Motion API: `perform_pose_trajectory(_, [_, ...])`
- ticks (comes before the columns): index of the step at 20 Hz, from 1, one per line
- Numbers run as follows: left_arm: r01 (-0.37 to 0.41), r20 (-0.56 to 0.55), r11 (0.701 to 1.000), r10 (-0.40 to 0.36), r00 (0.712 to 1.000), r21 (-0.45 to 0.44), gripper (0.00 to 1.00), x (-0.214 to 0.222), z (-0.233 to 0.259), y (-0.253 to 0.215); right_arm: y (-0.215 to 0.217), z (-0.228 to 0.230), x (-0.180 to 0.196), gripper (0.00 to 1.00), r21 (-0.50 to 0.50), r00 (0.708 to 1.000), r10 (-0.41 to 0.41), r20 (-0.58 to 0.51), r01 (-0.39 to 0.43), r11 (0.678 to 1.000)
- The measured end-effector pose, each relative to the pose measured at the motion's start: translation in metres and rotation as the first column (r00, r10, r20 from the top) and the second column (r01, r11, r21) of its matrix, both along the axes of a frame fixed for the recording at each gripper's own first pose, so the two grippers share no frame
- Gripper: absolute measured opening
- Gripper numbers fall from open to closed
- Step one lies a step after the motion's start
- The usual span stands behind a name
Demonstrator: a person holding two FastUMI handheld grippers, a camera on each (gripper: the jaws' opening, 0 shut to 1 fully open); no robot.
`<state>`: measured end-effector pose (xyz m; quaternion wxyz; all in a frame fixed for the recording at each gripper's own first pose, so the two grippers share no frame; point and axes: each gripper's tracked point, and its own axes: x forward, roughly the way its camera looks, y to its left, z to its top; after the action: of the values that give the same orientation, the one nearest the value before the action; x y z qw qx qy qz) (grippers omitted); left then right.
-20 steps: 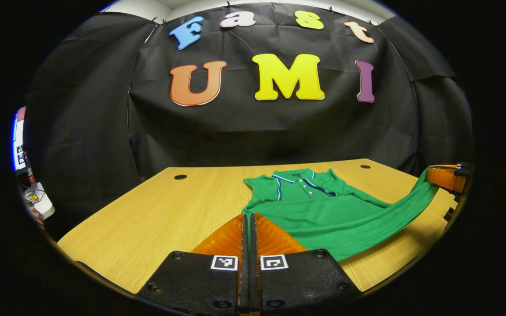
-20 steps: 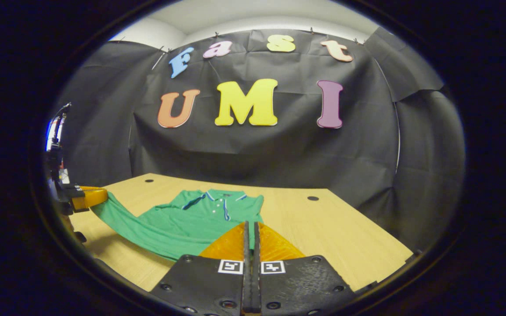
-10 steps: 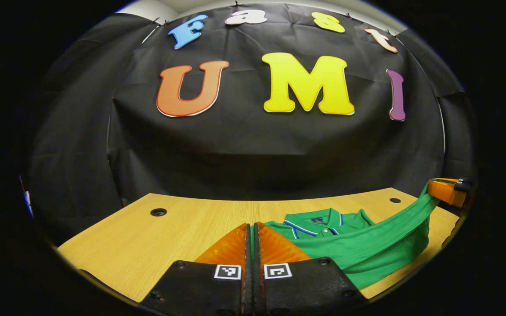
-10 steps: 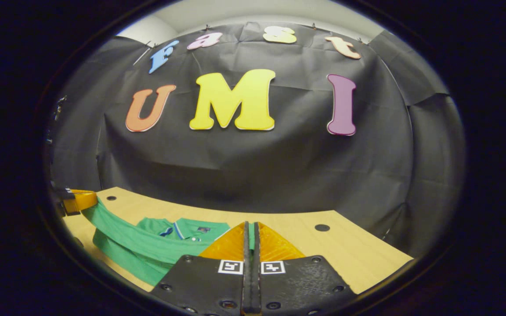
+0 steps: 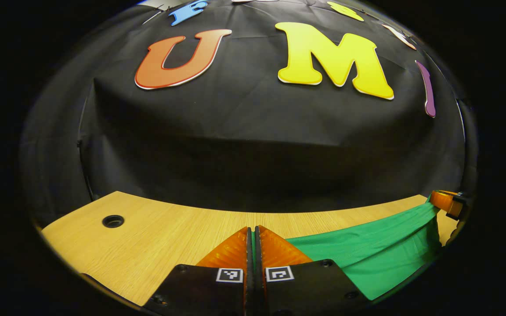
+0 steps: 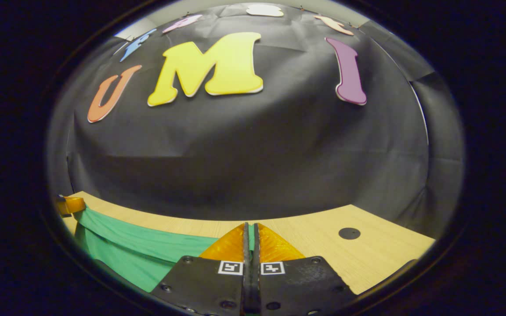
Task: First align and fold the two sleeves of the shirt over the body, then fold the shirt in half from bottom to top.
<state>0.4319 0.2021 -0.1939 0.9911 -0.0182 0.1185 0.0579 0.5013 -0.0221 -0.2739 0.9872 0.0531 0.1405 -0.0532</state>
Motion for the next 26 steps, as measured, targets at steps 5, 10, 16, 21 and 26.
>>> perform_pose_trajectory(5, [0.047,-0.002,0.994,-0.047,0.999,0.100,0.06,0.033,-0.007,-0.004,0.000,-0.002,0.036,0.00,-0.113,0.998,0.005,0.065,0.002,0.994])
perform_pose_trajectory(10, [-0.021,0.069,1.000,0.021,0.997,-0.003,0.15,0.029,-0.002,0.013,-0.006,-0.015,0.036,0.00,-0.050,0.999,-0.025,0.043,0.027,0.998])
perform_pose_trajectory(16, [-0.008,0.070,1.000,0.010,0.997,-0.023,1.00,0.029,-0.002,0.006,-0.011,-0.017,0.037,0.51,0.012,0.998,-0.045,0.043,0.044,0.999])
perform_pose_trajectory(21, [-0.001,0.080,0.999,-0.002,0.997,0.033,1.00,0.026,0.001,0.002,-0.005,-0.015,0.035,0.96,-0.024,0.998,-0.031,0.051,0.032,0.999])
perform_pose_trajectory(26, [-0.024,0.140,0.989,0.004,0.990,0.143,1.00,0.013,0.024,-0.002,-0.010,0.016,0.021,0.98,-0.094,0.988,-0.055,0.141,0.069,0.993])
